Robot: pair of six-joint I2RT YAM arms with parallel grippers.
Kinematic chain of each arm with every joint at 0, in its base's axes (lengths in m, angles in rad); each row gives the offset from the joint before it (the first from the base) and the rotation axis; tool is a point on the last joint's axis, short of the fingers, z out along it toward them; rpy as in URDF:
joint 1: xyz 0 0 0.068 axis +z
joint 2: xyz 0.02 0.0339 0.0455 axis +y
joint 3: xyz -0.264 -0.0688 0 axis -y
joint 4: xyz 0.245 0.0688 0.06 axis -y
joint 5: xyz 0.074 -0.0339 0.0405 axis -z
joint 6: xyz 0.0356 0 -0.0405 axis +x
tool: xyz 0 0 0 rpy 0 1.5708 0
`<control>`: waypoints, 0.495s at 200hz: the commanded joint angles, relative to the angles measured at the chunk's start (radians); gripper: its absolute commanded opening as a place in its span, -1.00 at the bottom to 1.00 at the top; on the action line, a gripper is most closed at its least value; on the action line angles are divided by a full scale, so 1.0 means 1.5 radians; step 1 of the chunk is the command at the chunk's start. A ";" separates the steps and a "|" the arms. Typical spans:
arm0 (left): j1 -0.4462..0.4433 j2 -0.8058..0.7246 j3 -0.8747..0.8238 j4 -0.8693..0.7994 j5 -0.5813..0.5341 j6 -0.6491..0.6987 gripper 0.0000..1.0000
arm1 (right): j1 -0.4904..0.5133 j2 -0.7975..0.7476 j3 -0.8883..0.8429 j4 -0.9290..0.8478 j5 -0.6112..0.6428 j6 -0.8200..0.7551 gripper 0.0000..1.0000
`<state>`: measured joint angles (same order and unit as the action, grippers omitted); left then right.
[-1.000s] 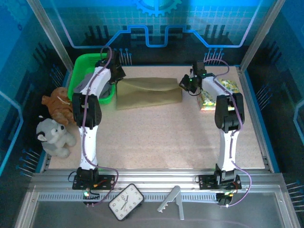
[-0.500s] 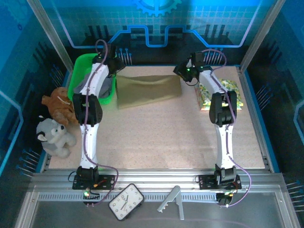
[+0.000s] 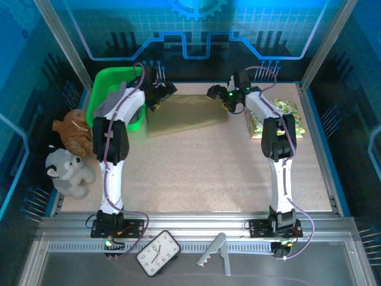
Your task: Fold and stack the skirts
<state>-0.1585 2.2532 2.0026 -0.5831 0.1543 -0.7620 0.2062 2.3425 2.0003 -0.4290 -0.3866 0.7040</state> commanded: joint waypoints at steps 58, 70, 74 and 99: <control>-0.026 0.054 -0.077 0.022 0.030 -0.006 0.98 | 0.025 0.071 0.049 -0.144 -0.009 0.007 1.00; -0.031 0.041 -0.125 0.037 0.039 -0.003 0.98 | 0.025 0.033 -0.025 -0.120 0.000 0.017 1.00; -0.033 0.035 -0.148 0.043 0.042 -0.001 0.98 | 0.025 0.018 -0.055 -0.108 0.002 0.021 1.00; -0.055 -0.033 -0.301 0.081 0.048 0.006 0.98 | 0.025 -0.103 -0.251 -0.026 0.001 0.053 1.00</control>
<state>-0.1955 2.2589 1.7580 -0.4469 0.2012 -0.7757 0.2398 2.3184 1.8431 -0.4908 -0.3973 0.7277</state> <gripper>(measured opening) 0.990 0.997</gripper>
